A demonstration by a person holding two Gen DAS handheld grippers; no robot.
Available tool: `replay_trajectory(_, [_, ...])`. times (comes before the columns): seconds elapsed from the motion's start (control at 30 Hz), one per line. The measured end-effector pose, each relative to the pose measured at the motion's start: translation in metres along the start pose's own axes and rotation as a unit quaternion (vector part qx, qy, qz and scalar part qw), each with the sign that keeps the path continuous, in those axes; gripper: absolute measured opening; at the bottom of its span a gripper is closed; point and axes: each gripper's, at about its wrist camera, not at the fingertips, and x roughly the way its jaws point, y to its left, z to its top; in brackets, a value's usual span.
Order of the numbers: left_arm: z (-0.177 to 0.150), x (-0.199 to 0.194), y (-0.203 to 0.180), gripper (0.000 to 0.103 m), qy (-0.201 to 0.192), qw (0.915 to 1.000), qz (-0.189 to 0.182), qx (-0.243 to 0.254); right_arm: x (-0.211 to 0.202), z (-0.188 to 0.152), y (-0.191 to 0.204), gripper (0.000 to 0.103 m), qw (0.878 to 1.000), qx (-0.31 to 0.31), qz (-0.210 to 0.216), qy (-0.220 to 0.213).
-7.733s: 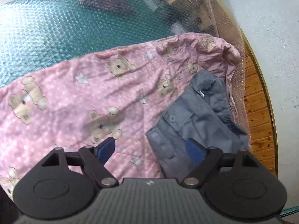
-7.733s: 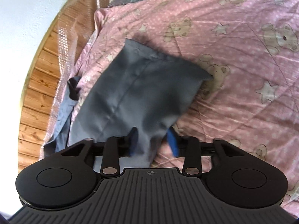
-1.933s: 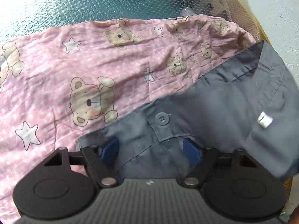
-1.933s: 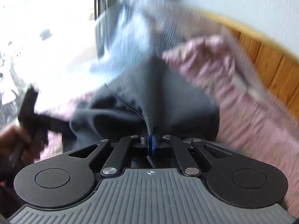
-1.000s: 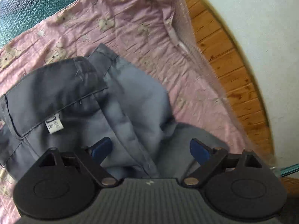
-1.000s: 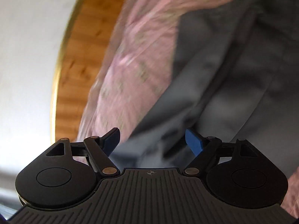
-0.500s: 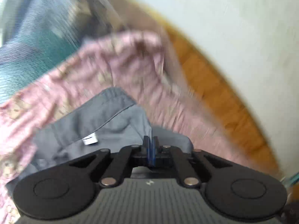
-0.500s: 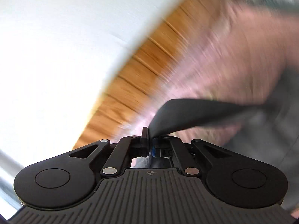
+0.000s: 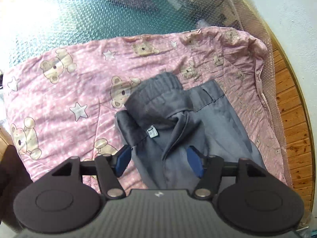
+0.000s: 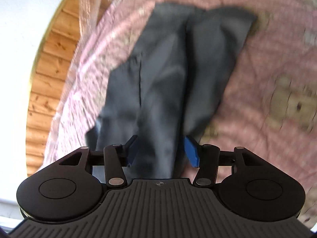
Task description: Fold clothes
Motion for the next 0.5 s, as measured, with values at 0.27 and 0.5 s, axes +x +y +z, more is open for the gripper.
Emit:
replay_trajectory(0.27, [-0.003, 0.046, -0.075, 0.049, 0.033, 0.9946, -0.001, 0.098, -0.009, 0.030, 0.011, 0.006, 0.999, -0.033, 0.022, -0.026])
replay_trajectory(0.5, [0.051, -0.024, -0.102, 0.002, -0.084, 0.9714, -0.204, 0.088, -0.075, 0.056, 0.061, 0.000, 0.985, -0.120, 0.077, -0.097])
